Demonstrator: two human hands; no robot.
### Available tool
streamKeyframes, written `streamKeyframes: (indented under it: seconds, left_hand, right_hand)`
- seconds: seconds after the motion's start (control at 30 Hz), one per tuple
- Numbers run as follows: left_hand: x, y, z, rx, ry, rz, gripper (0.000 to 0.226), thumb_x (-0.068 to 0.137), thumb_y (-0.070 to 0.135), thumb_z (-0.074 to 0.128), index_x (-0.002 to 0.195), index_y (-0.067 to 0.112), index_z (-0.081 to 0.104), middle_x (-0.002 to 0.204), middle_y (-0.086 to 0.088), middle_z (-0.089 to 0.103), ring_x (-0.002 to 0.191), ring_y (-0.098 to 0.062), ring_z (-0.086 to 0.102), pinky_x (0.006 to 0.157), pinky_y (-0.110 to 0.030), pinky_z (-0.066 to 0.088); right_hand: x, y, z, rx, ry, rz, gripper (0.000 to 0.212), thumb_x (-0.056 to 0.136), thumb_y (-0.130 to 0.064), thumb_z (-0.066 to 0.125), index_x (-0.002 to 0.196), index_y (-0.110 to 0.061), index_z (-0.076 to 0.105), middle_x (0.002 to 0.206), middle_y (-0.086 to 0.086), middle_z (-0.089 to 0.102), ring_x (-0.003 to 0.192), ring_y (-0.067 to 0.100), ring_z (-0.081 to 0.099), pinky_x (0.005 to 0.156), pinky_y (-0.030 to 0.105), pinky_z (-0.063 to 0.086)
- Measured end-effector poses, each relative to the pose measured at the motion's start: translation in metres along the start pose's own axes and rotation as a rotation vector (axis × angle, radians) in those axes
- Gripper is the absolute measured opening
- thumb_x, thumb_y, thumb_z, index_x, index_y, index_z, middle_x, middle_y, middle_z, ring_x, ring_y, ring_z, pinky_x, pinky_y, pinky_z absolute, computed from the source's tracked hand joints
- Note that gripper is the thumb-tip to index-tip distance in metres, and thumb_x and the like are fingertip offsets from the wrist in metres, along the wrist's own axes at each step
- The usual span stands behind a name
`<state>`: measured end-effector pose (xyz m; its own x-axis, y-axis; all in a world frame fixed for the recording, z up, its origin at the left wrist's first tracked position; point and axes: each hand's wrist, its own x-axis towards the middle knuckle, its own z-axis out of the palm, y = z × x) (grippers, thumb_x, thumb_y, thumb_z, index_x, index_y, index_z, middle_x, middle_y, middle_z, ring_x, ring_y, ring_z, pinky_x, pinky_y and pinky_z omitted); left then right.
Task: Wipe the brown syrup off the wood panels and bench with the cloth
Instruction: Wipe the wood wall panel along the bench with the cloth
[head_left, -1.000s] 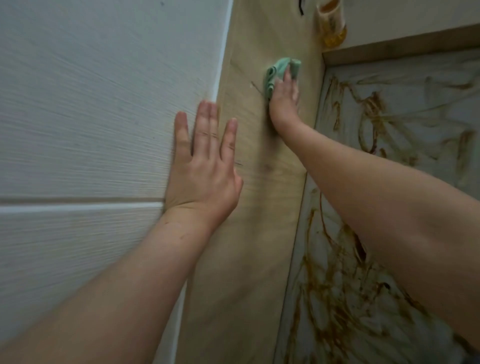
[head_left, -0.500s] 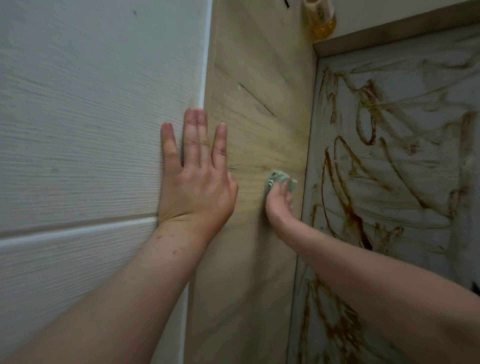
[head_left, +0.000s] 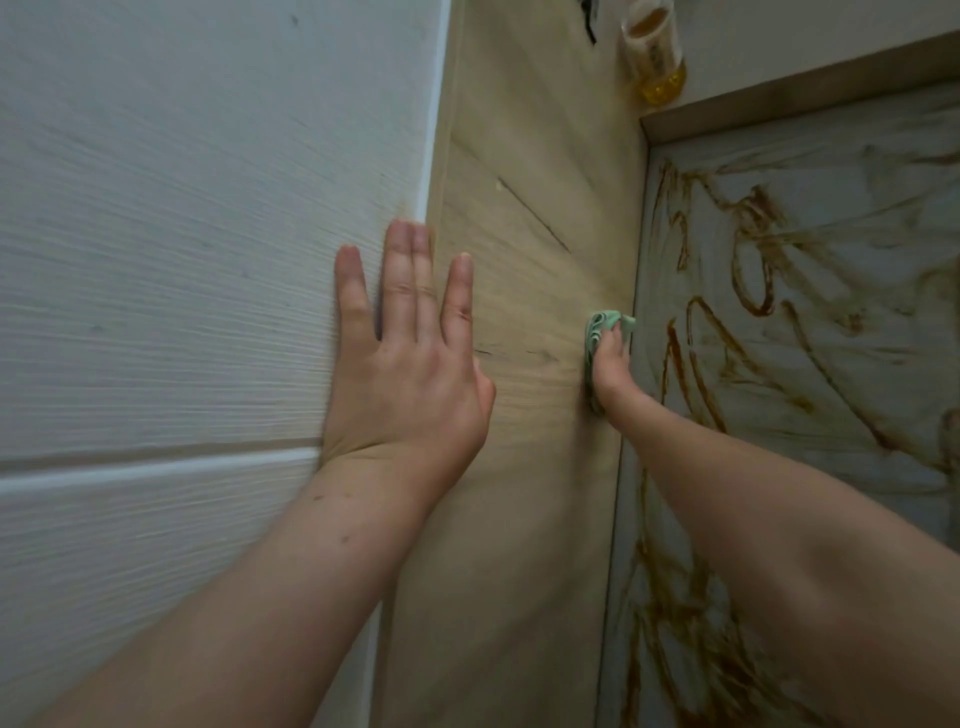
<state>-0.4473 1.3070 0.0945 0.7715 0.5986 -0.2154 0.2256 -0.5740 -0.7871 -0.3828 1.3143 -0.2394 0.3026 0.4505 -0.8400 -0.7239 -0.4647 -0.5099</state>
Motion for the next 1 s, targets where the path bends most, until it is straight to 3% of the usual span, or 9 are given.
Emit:
streamKeyframes:
  seconds: [0.17,0.27,0.43,0.5,0.6,0.73,0.87,0.93,1.0]
  left_hand:
    - [-0.001,0.002,0.005,0.031,0.041,-0.009,0.075,0.101,0.043,0.014,0.164,0.006,-0.002,0.166,-0.034,-0.008,0.155,-0.046,-0.013,0.118,-0.068,-0.013]
    - [0.001,0.002,0.003,0.046,0.025,-0.005,0.076,0.100,0.045,0.015,0.164,0.007,0.000,0.166,-0.033,-0.005,0.156,-0.046,-0.011,0.118,-0.068,-0.013]
    - [-0.001,0.001,0.002,0.035,0.018,-0.018,0.075,0.101,0.044,0.018,0.164,0.007,0.002,0.166,-0.033,-0.004,0.156,-0.045,-0.009,0.119,-0.068,-0.012]
    - [0.000,0.002,0.000,0.031,0.021,-0.019,0.075,0.101,0.044,0.018,0.164,0.006,0.001,0.166,-0.033,-0.005,0.156,-0.045,-0.010,0.119,-0.068,-0.011]
    - [0.000,0.002,-0.001,0.027,0.018,-0.016,0.075,0.101,0.043,0.019,0.164,0.006,0.002,0.166,-0.034,-0.004,0.156,-0.045,-0.009,0.119,-0.068,-0.012]
    - [0.000,0.002,0.001,0.017,0.039,-0.015,0.075,0.101,0.043,0.019,0.164,0.006,0.003,0.166,-0.033,-0.003,0.156,-0.045,-0.009,0.119,-0.068,-0.012]
    - [0.000,0.003,0.004,0.046,0.058,-0.013,0.075,0.101,0.044,0.017,0.164,0.006,0.002,0.166,-0.034,-0.003,0.156,-0.046,-0.008,0.119,-0.068,-0.011]
    - [0.001,0.004,0.004,0.062,0.057,-0.009,0.075,0.101,0.045,0.015,0.164,0.006,0.001,0.166,-0.035,-0.004,0.156,-0.046,-0.009,0.118,-0.069,-0.012]
    - [0.001,0.003,0.003,0.063,0.049,-0.010,0.075,0.101,0.044,0.013,0.164,0.005,-0.001,0.165,-0.035,-0.006,0.155,-0.047,-0.011,0.118,-0.069,-0.011]
  right_hand:
    - [0.058,0.050,-0.015,-0.021,-0.024,0.136,0.078,0.102,-0.071,0.013,0.166,-0.026,0.019,0.171,0.007,0.019,0.157,0.030,0.019,0.128,0.051,0.013]
    - [0.022,0.090,-0.014,-0.091,-0.021,0.204,0.076,0.105,-0.066,0.015,0.165,-0.021,0.024,0.169,0.011,0.025,0.154,0.033,0.025,0.127,0.049,0.017]
    - [-0.047,0.184,-0.007,-0.028,-0.057,0.581,0.096,0.093,-0.079,0.020,0.160,-0.010,0.033,0.161,0.016,0.037,0.145,0.038,0.039,0.123,0.050,0.029]
    - [-0.047,0.162,-0.009,0.020,-0.093,0.685,0.095,0.096,-0.077,0.021,0.156,-0.006,0.038,0.153,0.019,0.046,0.139,0.040,0.044,0.120,0.053,0.032]
    - [-0.019,0.096,-0.013,0.033,-0.106,0.794,0.109,0.088,-0.086,0.022,0.153,-0.001,0.042,0.151,0.019,0.048,0.142,0.043,0.040,0.122,0.062,0.023]
    - [0.032,-0.005,-0.019,0.078,-0.105,0.532,0.100,0.094,-0.079,0.022,0.157,-0.003,0.037,0.157,0.014,0.042,0.148,0.039,0.033,0.122,0.057,0.018]
    - [0.120,-0.058,-0.009,0.269,-0.031,0.197,0.090,0.087,-0.083,0.034,0.156,-0.025,0.038,0.152,-0.006,0.041,0.139,0.023,0.041,0.117,0.050,0.031]
    - [0.143,-0.060,-0.002,0.257,0.008,0.082,0.097,0.078,-0.089,0.028,0.158,-0.035,0.034,0.162,-0.004,0.037,0.149,0.027,0.033,0.123,0.053,0.022]
    - [0.075,-0.071,0.002,0.125,0.024,-0.054,0.094,0.081,-0.083,0.020,0.163,-0.038,0.021,0.170,0.000,0.022,0.157,0.031,0.018,0.126,0.058,0.011]
